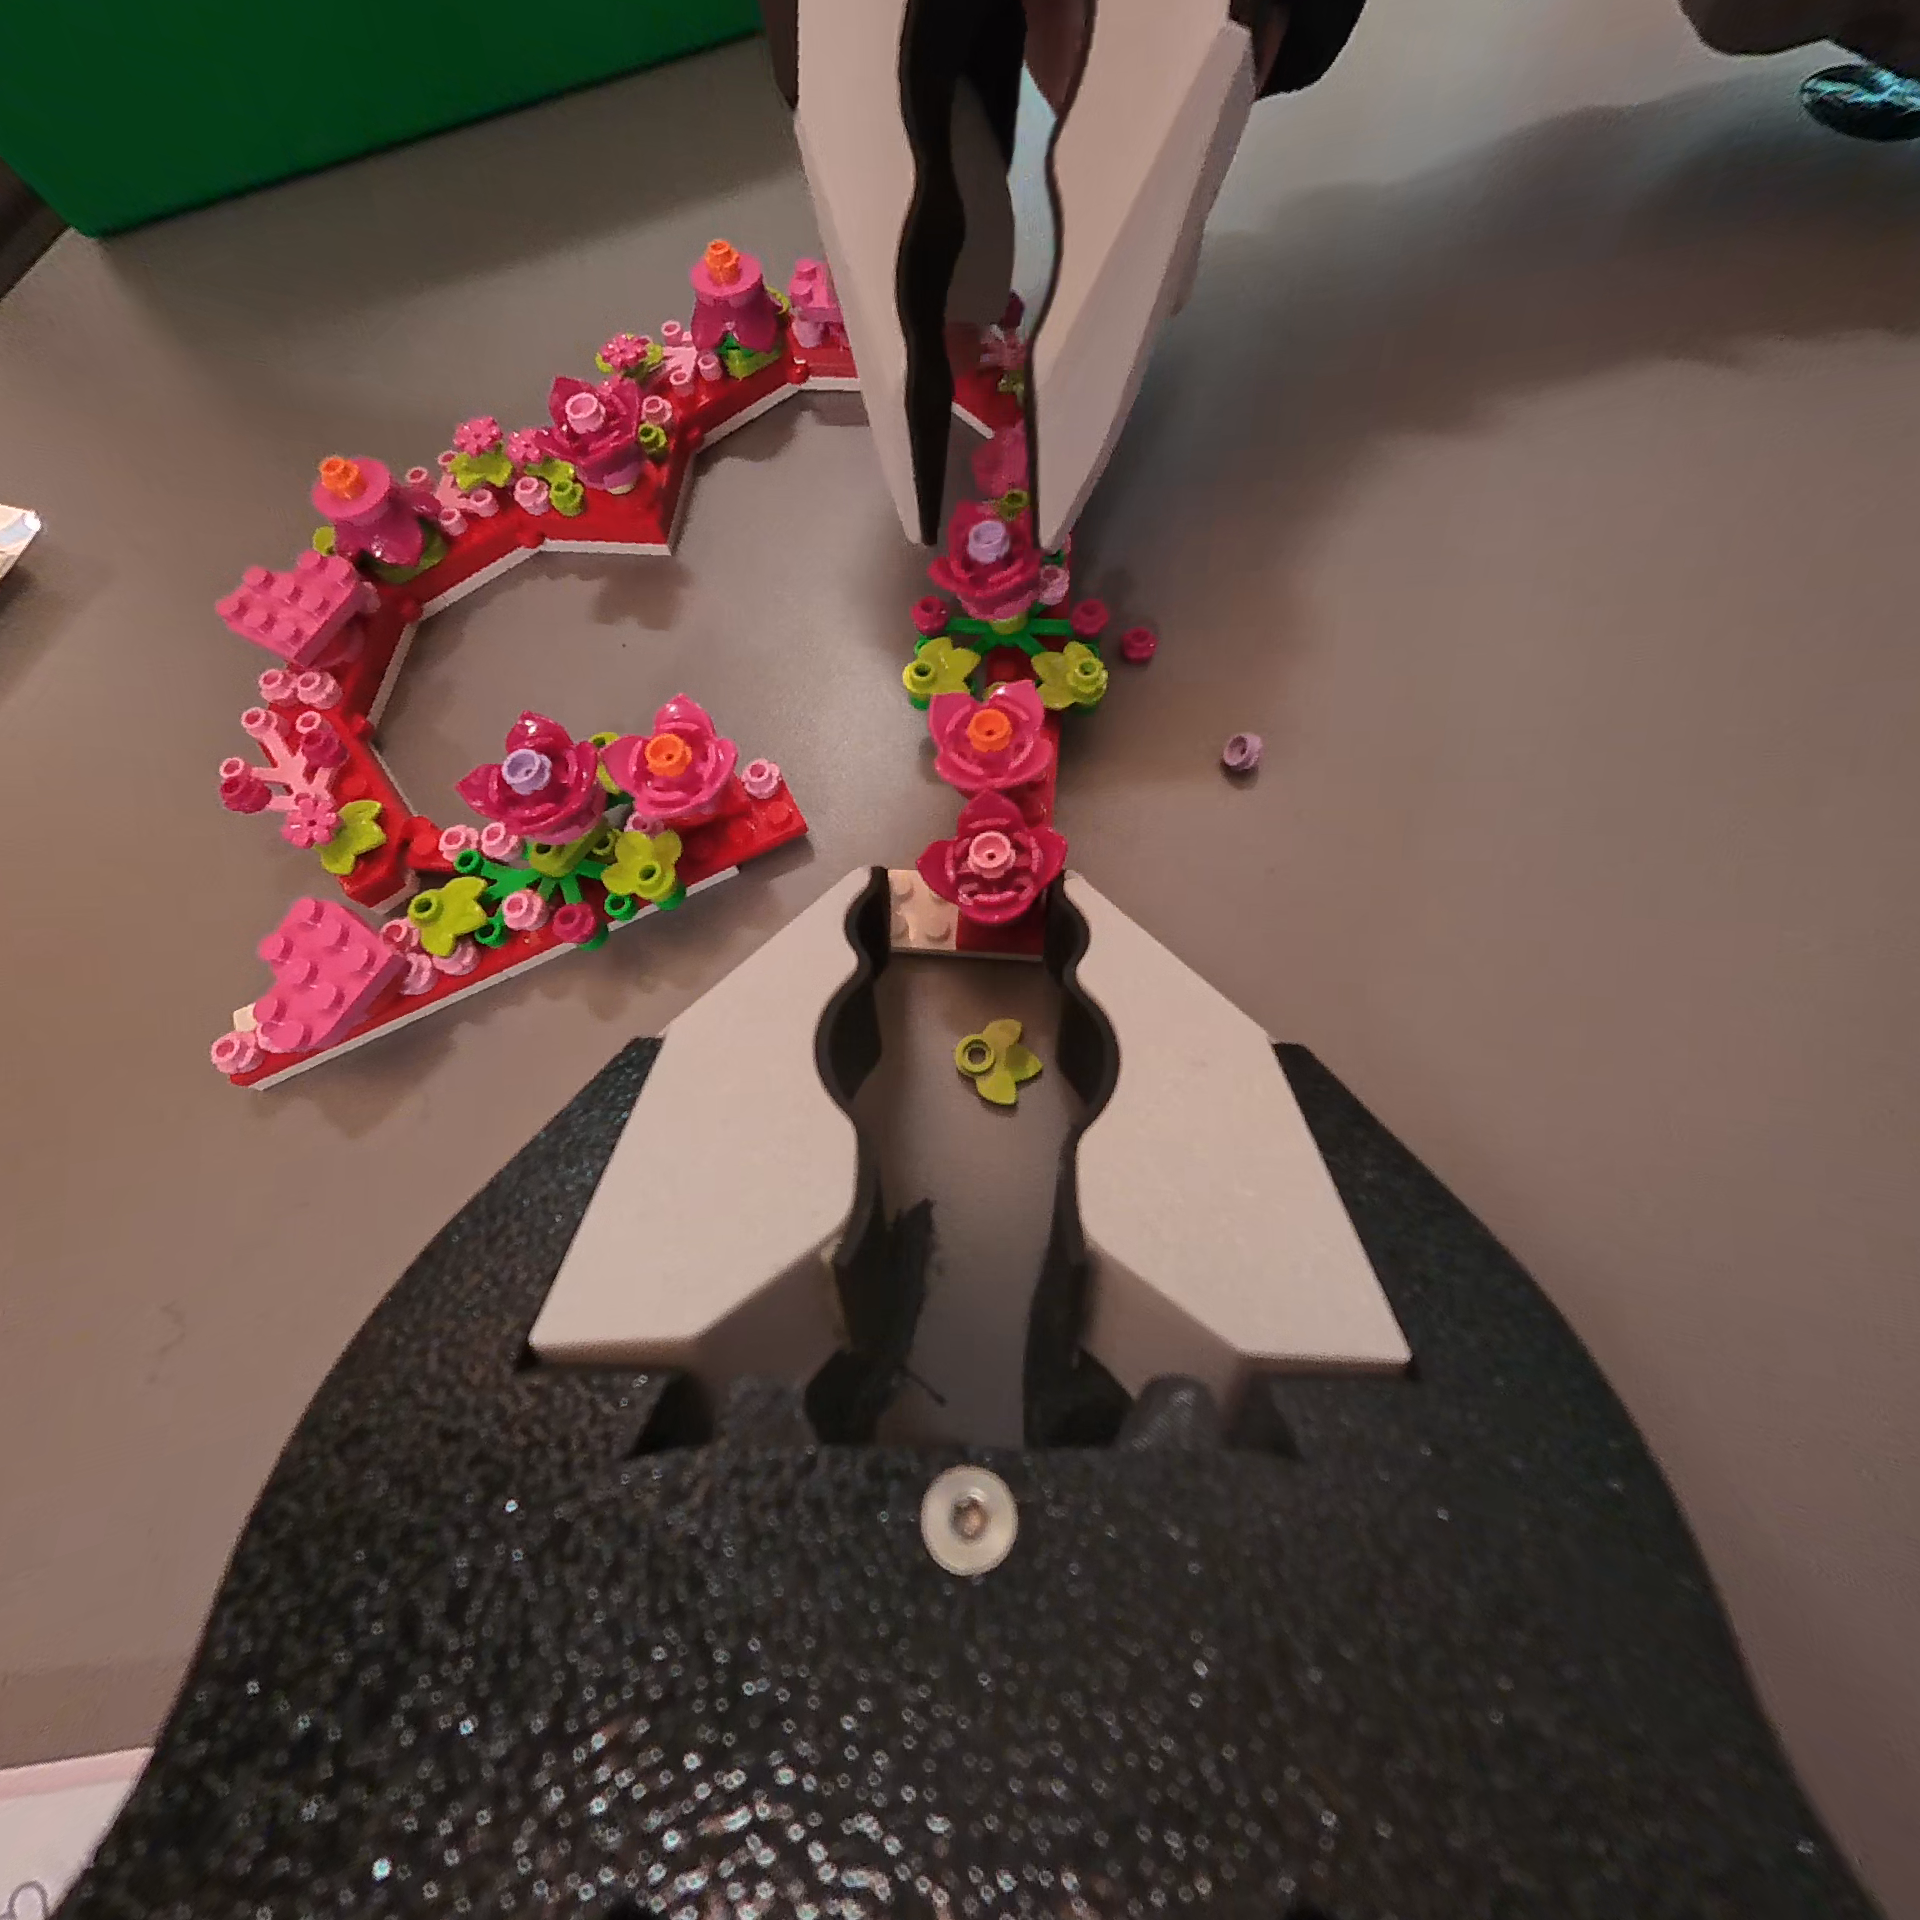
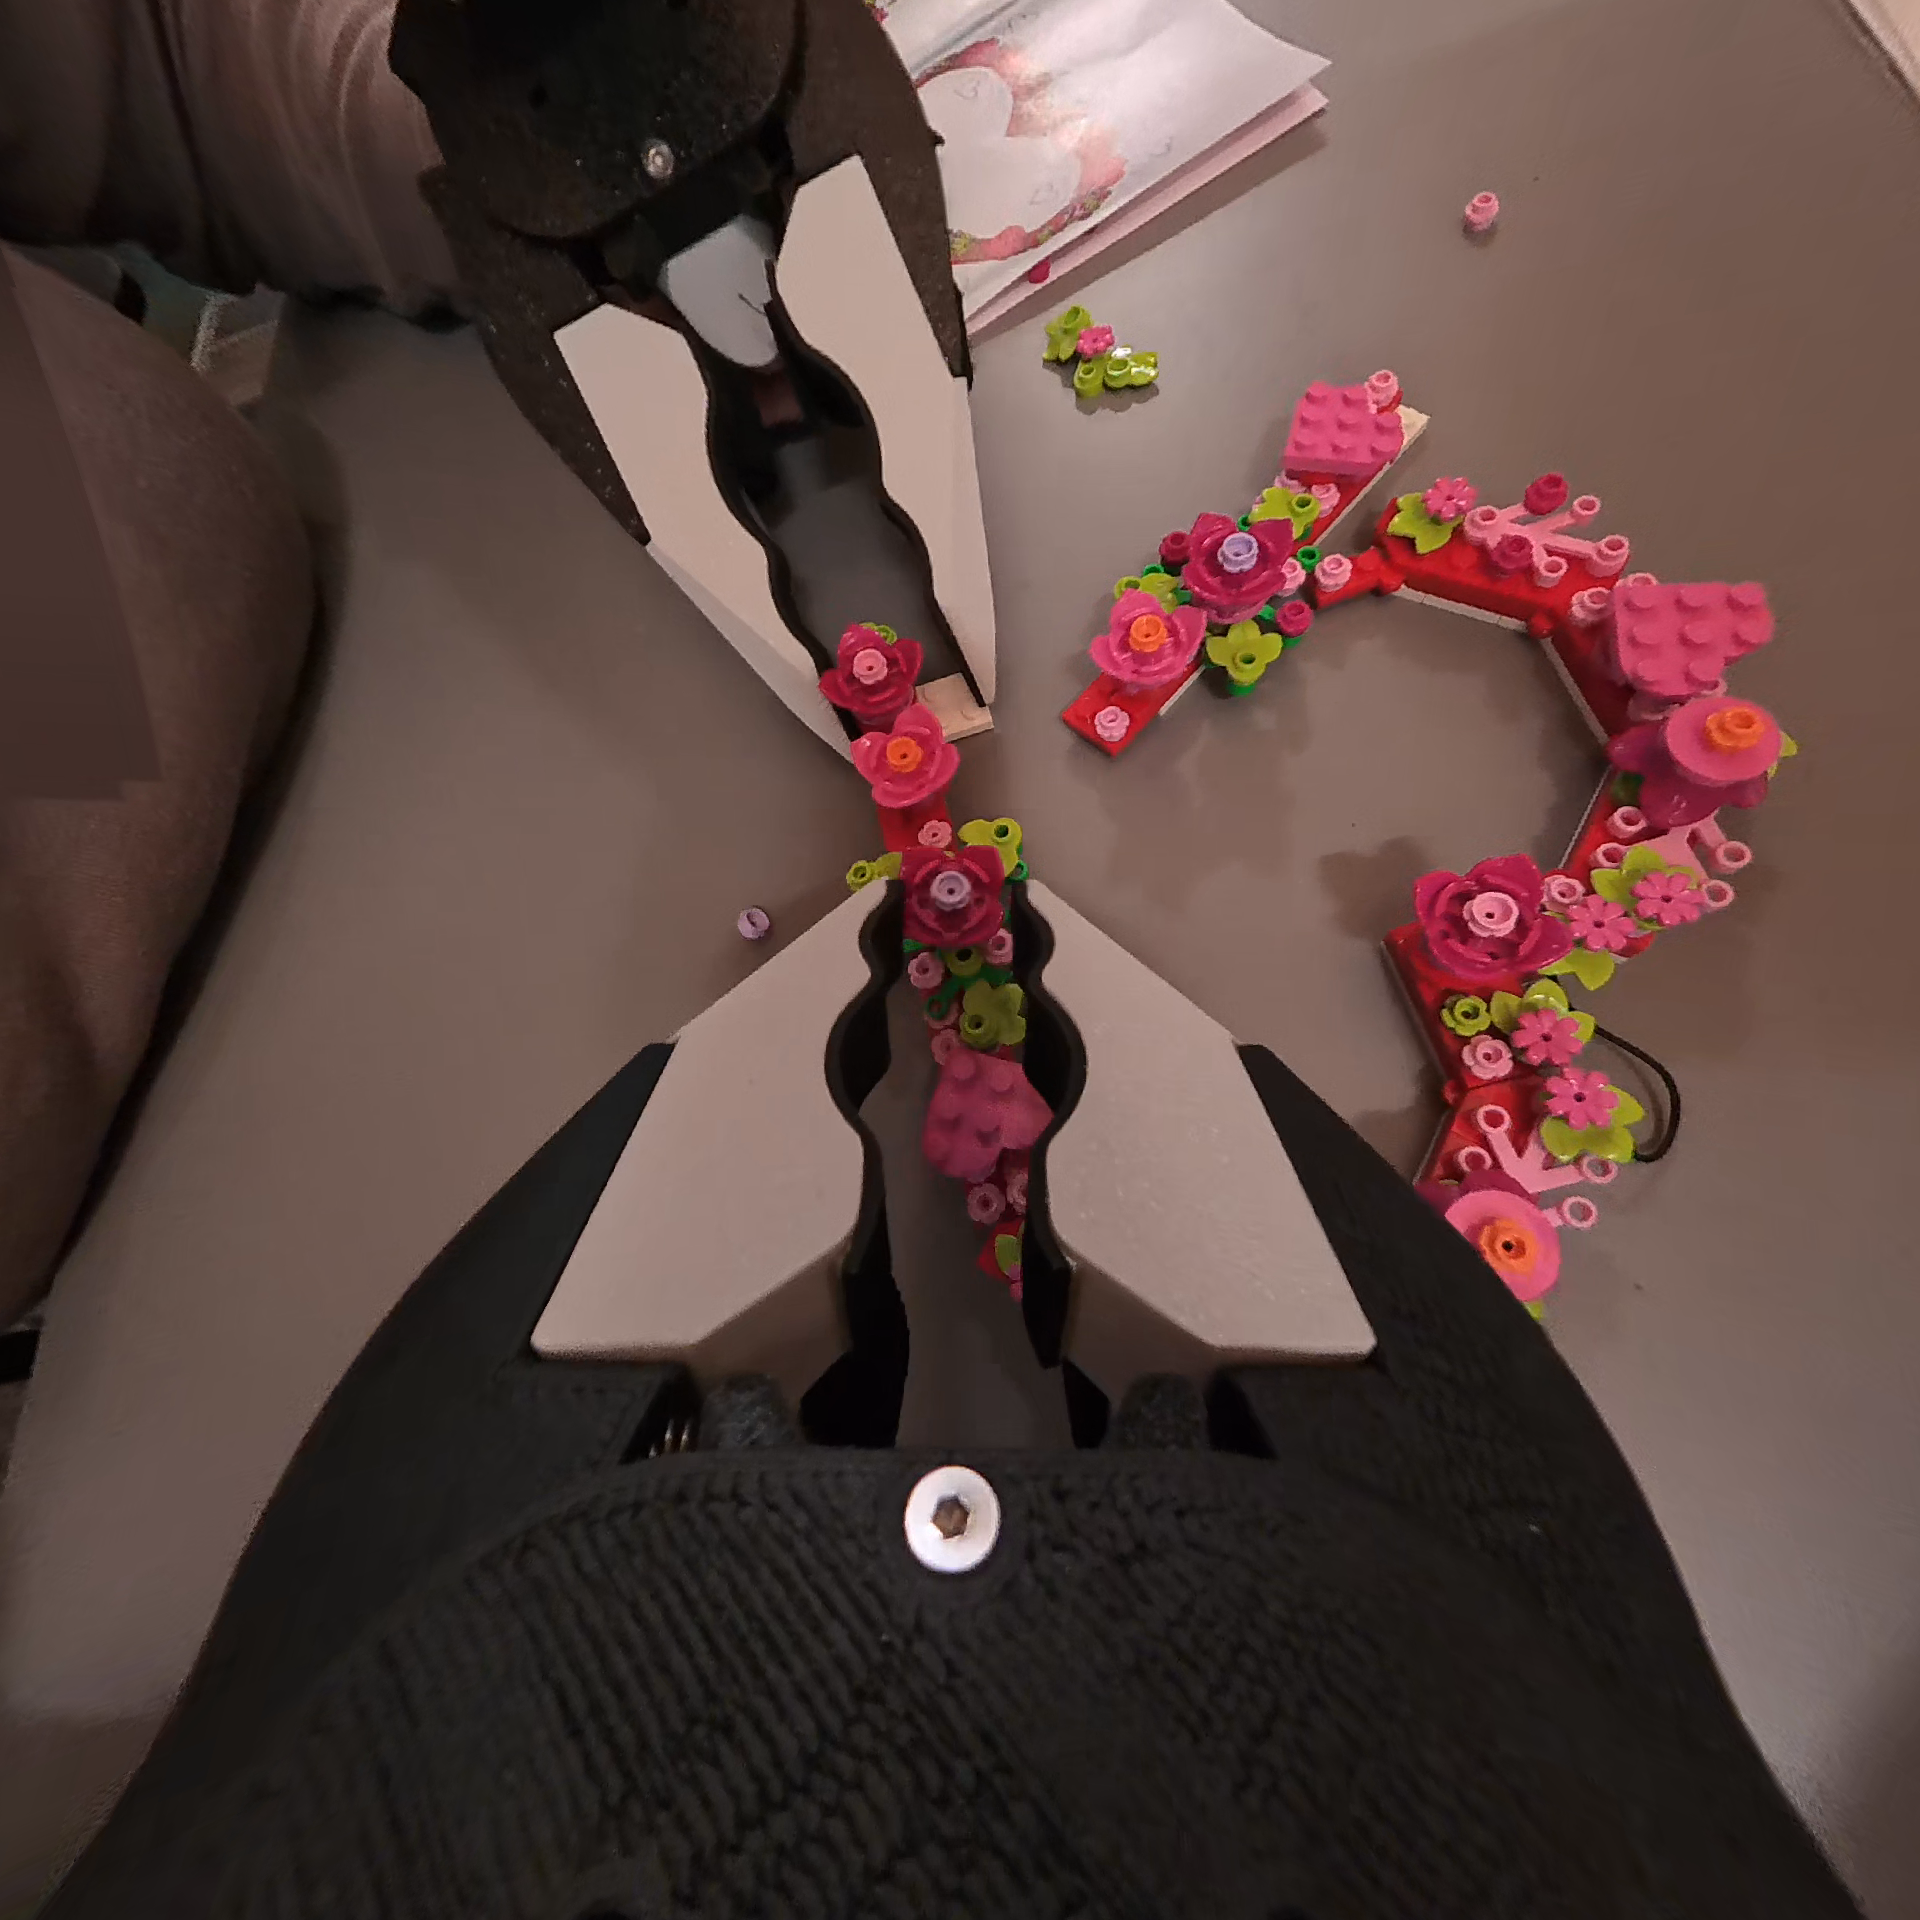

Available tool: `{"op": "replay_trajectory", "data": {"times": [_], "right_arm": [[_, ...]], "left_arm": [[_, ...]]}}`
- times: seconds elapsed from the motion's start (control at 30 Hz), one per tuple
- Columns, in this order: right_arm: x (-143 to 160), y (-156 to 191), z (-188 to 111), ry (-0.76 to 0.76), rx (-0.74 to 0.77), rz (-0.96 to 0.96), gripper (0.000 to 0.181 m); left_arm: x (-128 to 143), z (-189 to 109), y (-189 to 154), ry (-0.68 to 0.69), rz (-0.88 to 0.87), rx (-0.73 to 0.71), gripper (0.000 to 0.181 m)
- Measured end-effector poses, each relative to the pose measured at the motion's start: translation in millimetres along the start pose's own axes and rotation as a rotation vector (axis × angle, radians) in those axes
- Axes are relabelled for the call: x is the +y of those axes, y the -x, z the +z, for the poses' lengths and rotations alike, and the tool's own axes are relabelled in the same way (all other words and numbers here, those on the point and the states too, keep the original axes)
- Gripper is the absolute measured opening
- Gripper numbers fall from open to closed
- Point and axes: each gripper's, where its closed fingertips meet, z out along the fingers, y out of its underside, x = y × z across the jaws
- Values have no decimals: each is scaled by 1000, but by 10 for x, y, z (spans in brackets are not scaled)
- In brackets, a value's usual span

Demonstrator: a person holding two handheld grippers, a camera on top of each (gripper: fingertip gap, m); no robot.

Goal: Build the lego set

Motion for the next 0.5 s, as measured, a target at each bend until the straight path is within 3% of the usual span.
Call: {"op": "replay_trajectory", "data": {"times": [0.27,0.4,0.5], "right_arm": [[-2,17,-80,-2,52,-119,29],[16,69,-96,28,163,-302,48],[138,128,-26,106,257,-454,49]], "left_arm": [[0,-2,0,0,-1,0,28],[-2,-3,1,-1,4,-3,28],[-3,-3,0,-2,6,-4,28]]}}
